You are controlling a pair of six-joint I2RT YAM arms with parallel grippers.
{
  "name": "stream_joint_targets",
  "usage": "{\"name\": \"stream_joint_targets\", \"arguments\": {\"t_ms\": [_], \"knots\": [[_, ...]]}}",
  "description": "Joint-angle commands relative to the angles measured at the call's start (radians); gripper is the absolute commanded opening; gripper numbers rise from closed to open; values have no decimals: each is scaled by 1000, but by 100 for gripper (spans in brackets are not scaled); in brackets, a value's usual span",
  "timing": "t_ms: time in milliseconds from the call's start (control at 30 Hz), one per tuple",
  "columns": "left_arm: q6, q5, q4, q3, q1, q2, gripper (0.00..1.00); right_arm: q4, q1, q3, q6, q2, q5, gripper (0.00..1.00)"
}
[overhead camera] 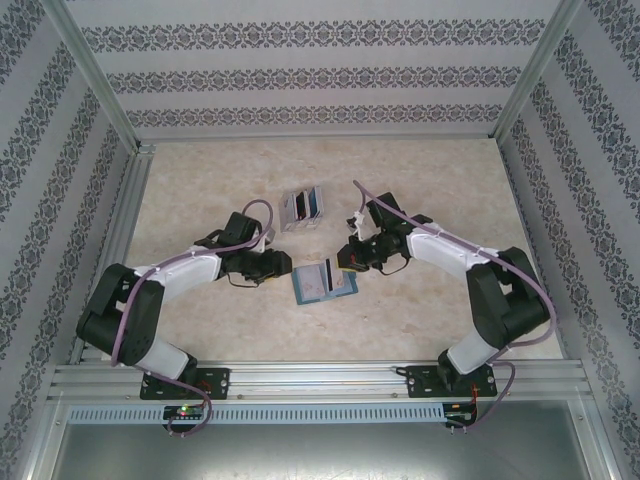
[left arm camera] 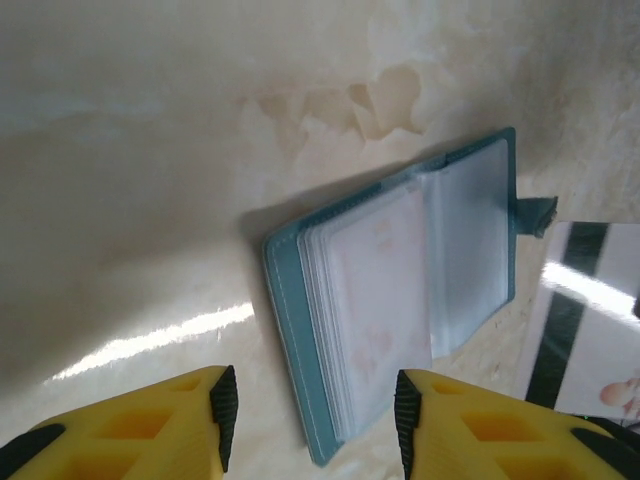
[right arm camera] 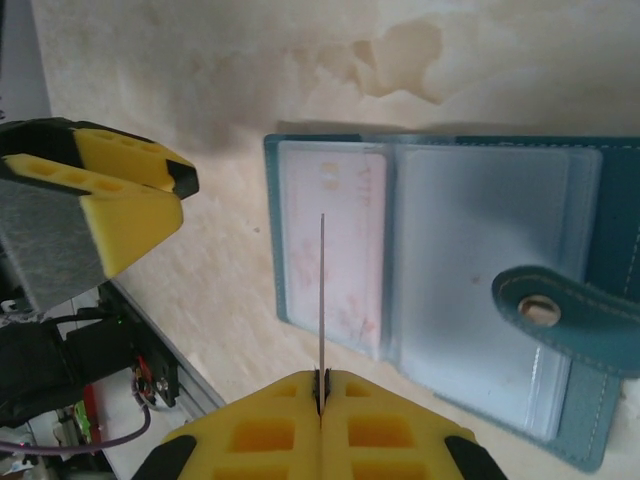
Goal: Put the credit cards into the card holder
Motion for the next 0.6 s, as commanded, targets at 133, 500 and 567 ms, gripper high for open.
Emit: {"name": "stream_joint_targets", "arguments": {"t_ms": [133,500,567], "knots": [[-27,-5,92,9,-21,69,45,149,30,-4,47,87,-20,5],[-4,14,83,21,-25,139,38,144,15,13,36,145,2,5],[1,10,76,24,-25,147,37,138,13,17,31,142,1,6]]}}
